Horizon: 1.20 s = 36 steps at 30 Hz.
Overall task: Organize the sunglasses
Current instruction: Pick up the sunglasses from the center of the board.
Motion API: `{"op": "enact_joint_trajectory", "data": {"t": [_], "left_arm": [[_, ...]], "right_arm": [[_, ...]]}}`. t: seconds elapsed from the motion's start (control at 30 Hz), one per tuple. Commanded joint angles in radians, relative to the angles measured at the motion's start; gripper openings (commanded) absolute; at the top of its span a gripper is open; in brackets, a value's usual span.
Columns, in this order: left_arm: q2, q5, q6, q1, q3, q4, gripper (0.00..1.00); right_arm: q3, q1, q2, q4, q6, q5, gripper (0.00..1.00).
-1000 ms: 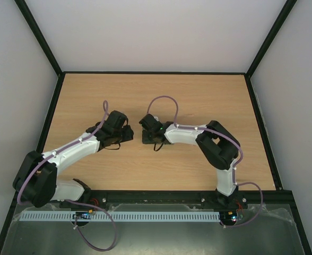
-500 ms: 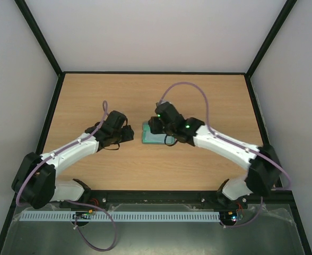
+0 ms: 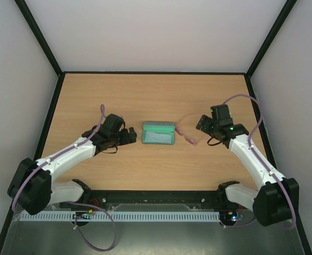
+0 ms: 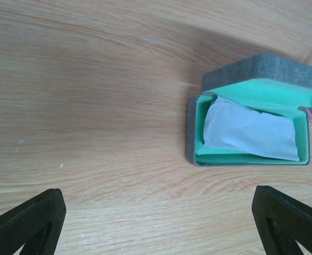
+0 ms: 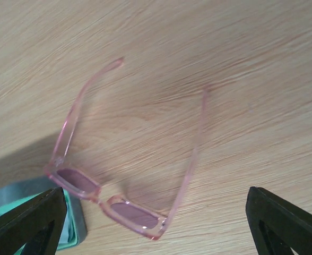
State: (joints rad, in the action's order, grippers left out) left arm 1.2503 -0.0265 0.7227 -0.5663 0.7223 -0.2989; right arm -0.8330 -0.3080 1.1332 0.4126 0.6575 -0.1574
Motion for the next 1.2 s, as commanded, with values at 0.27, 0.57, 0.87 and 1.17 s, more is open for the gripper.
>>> {"op": "enact_joint_trajectory", "data": {"t": [0.27,0.57,0.87,1.17], "left_arm": [[-0.072,-0.035,0.012,0.002,-0.061,0.017,1.0],[-0.068,-0.05,0.012,0.001,-0.068,0.033,0.99],[-0.069,-0.05,0.012,-0.002,-0.06,0.027,0.99],[-0.072,-0.048,0.007,-0.01,-0.037,0.005,0.99]], "right_arm": [[0.127,0.155,0.134,-0.068,0.014,0.185,0.83],[0.167,0.155,0.243,-0.171,0.035,0.139,0.67],[0.117,0.156,0.34,-0.197,0.031,0.066,0.39],[0.077,0.158,0.283,-0.174,0.014,0.015,0.02]]}}
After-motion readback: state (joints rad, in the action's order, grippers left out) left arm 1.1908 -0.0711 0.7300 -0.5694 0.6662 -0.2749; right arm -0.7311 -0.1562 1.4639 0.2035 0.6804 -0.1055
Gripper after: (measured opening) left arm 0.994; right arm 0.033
